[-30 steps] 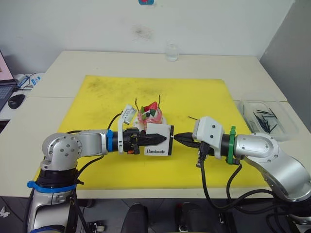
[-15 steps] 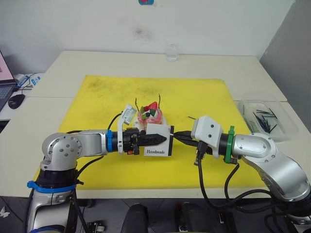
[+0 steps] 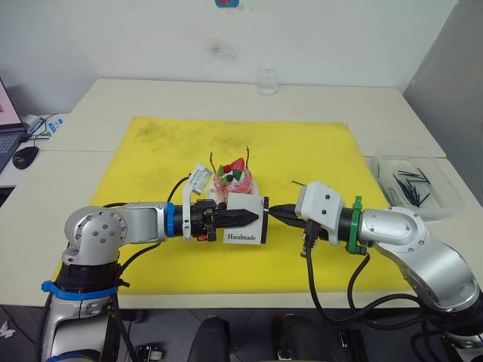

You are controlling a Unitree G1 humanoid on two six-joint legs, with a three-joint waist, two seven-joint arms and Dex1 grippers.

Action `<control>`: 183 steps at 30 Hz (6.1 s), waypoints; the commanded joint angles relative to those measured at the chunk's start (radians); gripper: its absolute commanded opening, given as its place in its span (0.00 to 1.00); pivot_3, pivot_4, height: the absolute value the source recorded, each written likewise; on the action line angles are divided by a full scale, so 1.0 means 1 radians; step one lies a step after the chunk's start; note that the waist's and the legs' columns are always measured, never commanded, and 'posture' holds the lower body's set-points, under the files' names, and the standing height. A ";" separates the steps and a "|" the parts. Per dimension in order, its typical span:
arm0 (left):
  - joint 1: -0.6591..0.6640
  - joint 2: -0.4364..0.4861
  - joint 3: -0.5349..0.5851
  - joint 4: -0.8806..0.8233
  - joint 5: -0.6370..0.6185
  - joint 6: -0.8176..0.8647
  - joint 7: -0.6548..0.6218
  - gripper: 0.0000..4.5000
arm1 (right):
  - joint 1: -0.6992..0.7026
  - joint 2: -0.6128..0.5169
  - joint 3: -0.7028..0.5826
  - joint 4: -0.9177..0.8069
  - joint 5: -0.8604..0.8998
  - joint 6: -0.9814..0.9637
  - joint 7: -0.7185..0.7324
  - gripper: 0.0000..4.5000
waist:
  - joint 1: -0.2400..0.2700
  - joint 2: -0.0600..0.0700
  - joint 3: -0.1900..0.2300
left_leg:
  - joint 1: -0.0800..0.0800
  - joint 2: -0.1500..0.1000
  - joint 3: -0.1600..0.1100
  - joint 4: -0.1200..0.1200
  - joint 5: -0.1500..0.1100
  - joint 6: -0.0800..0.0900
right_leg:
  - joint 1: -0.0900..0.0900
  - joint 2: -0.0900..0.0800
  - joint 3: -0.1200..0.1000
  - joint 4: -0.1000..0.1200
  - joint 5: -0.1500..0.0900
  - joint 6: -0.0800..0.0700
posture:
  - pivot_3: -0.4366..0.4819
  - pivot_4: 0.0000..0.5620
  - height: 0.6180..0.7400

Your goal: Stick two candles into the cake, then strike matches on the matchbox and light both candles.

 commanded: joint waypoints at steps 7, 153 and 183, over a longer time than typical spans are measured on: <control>0.012 0.000 -0.051 -0.097 -0.047 0.012 -0.079 0.00 | -0.059 0.053 0.005 0.044 -0.072 -0.027 -0.078 0.00 | -0.001 0.000 0.000 | 0.000 0.000 0.000 0.000 0.000 0.000 | 0.000 0.000 0.000 0.000 0.000 0.000 | 0.48 0.27 1.00; 0.114 0.042 -0.078 -0.190 0.273 -0.292 -0.068 0.00 | 0.428 0.356 -0.108 0.310 -0.178 -0.292 -0.351 0.01 | 0.000 0.000 0.000 | 0.001 0.000 0.001 0.000 0.000 0.000 | 0.001 0.000 0.001 0.000 0.000 0.000 | 0.48 0.27 1.00; 0.034 -0.032 -0.066 -0.138 0.246 -0.228 -0.040 0.00 | 0.072 0.060 0.015 -0.016 -0.074 -0.027 -0.072 0.01 | 0.000 0.000 0.000 | 0.000 0.000 0.001 0.000 0.000 0.000 | 0.000 0.002 0.000 0.000 0.000 0.000 | 0.48 0.27 1.00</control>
